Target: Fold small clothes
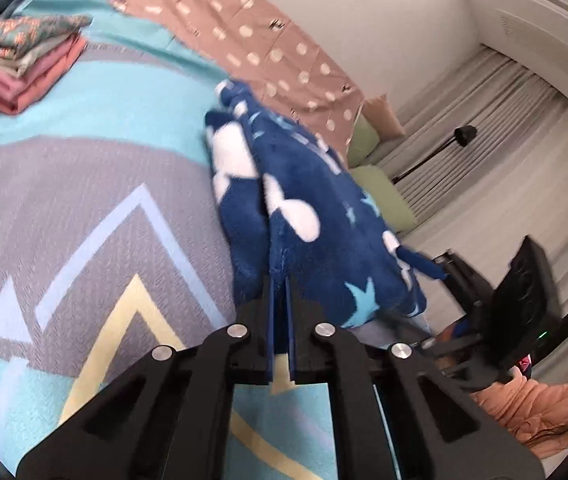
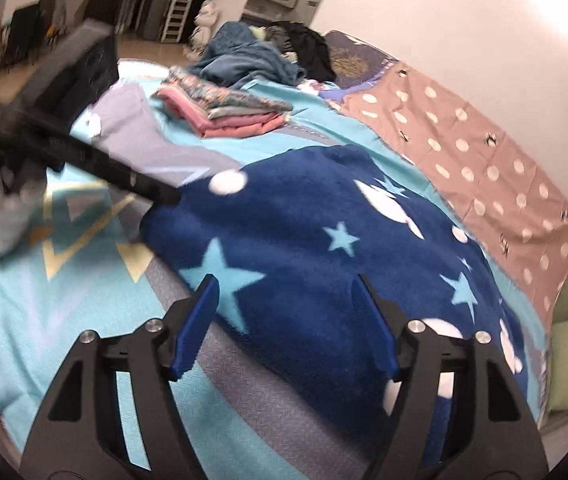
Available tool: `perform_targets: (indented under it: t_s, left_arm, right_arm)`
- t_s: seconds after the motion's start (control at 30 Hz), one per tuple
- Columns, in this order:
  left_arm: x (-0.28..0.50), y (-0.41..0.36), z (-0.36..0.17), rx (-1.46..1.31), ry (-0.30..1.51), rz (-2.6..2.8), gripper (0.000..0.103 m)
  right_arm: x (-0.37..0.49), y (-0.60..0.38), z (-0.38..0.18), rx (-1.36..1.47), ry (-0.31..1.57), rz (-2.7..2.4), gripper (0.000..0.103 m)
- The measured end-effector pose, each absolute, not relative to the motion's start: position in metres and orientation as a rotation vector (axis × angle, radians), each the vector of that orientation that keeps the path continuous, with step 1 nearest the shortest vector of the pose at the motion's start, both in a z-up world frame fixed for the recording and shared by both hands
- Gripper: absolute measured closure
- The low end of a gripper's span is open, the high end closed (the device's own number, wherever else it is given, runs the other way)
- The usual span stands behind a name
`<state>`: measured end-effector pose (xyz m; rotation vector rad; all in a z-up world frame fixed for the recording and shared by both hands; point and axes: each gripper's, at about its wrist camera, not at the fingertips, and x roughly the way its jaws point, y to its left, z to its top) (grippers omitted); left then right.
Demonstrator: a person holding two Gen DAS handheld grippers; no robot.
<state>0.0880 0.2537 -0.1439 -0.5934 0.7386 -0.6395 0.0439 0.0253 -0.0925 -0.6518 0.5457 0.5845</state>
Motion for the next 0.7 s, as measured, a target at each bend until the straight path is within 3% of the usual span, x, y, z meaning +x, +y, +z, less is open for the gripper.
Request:
perform_targets:
  t_s: [0.2, 0.27, 0.33, 0.7]
  left_arm:
    - [0.08, 0.246, -0.13, -0.512, 0.709, -0.653, 0.098]
    - [0.08, 0.246, -0.132, -0.524, 0.719, -0.665, 0.09]
    - [0.084, 0.242, -0.138, -0.526, 0.751, -0.673, 0.089]
    - [0.08, 0.249, -0.153, -0.491, 0.834, -0.64, 0.099]
  right_arm:
    - [0.024, 0.049, -0.112, -0.815, 0.46, 0.594, 0.028]
    - [0.025, 0.055, -0.119, -0.862, 0.443, 0.57, 0.026]
    - [0.027, 0.06, -0.126, -0.888, 0.439, 0.553, 0.026]
    - [0.028, 0.067, -0.13, -0.877, 0.423, 0.559, 0.025]
